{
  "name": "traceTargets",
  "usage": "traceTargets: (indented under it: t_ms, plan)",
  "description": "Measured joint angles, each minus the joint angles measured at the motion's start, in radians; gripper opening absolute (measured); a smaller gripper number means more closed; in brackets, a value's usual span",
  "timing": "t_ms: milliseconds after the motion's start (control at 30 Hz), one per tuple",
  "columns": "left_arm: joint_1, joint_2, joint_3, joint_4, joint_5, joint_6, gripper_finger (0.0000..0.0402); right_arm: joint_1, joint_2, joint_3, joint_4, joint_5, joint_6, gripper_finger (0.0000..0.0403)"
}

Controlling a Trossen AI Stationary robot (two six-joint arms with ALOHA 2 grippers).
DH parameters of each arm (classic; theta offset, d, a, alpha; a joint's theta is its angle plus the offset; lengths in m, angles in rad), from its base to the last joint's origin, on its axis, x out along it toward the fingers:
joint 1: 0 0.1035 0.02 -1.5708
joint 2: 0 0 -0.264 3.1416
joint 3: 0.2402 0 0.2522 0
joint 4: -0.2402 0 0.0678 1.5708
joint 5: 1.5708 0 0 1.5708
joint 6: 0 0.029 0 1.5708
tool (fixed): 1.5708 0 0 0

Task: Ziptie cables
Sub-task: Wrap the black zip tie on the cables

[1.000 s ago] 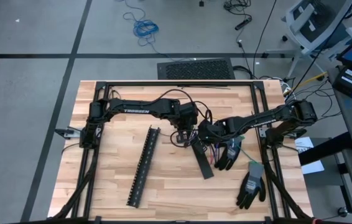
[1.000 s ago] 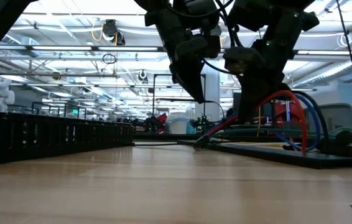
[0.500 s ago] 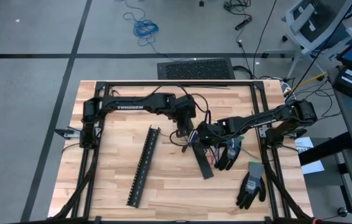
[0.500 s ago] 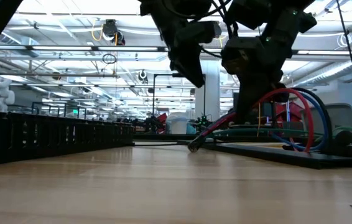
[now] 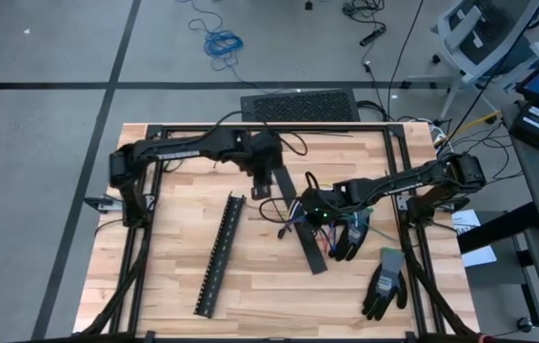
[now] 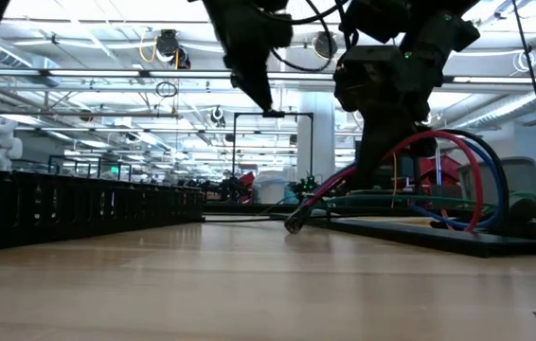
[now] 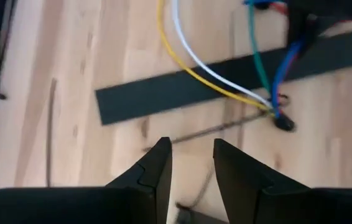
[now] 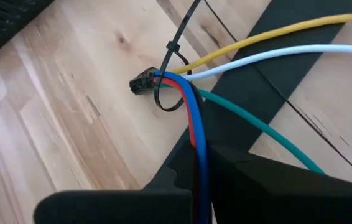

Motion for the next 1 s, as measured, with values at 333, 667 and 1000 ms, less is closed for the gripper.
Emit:
traceTargets:
  t_ms: [333, 667, 1000]
  plan:
    - [-0.063, -0.327, -0.518, 0.389, -0.015, -0.211, 0.0115, -0.029, -0.008, 0.0, 0.031, -0.005, -0.041, 0.0]
    - [-0.25, -0.446, -0.894, 0.721, -0.119, -0.538, 0.0115, -0.098, -0.049, 0.0, 0.081, -0.137, -0.093, 0.0]
    - [-0.321, -0.433, -0.894, 0.76, -0.183, -0.535, 0.0115, -0.158, -0.135, 0.0, 0.113, -0.193, -0.093, 0.0]
